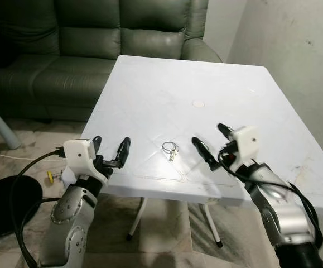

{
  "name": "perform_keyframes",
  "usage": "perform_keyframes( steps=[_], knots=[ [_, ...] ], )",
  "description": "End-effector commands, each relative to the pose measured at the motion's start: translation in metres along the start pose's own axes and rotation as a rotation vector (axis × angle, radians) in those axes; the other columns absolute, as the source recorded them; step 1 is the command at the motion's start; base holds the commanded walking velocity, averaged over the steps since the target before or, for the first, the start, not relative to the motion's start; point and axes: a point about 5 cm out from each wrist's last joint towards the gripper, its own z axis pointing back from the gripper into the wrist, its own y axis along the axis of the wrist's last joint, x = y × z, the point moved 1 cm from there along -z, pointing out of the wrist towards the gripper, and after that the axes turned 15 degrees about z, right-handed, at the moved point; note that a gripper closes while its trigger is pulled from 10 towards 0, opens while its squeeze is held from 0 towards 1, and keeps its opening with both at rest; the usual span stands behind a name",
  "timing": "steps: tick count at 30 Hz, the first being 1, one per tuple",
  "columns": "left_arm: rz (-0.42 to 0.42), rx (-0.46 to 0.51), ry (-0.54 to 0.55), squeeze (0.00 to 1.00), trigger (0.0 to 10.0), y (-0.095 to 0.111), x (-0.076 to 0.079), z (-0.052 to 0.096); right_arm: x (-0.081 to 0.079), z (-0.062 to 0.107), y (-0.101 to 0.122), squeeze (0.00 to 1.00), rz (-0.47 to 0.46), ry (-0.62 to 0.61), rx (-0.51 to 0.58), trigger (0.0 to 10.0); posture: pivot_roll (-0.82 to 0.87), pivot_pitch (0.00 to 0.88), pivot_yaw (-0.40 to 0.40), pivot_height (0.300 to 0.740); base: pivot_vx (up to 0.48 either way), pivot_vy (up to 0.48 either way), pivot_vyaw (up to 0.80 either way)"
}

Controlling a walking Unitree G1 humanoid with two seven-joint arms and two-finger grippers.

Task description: Hang keys on a hook

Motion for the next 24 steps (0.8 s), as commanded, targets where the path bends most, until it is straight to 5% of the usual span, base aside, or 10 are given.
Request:
perform_keyframes(
  steps=[1, 11, 24],
  knots=[
    [-0.022, -0.001, -0.031, 0.0, 10.0, 0.001, 0.007, 0.001, 0.0, -0.007, 0.003, 0.0, 0.001, 0.037, 0.016, 10.0, 0.01, 0.041, -0.079, 0.74, 0.0, 0.0, 0.0],
    [-0.027, -0.031, -0.077, 0.0, 10.0, -0.007, 0.024, 0.01, -0.001, -0.039, -0.001, 0.0, -0.004, 0.169, 0.01, 10.0, 0.05, 0.068, -0.101, 0.74, 0.0, 0.0, 0.0],
    [-0.015, -0.039, -0.074, 0.0, 10.0, -0.014, 0.04, 0.024, -0.008, -0.049, -0.019, 0.0, -0.032, 0.253, -0.057, 10.0, 0.07, 0.137, -0.122, 0.74, 0.0, 0.0, 0.0]
  ],
)
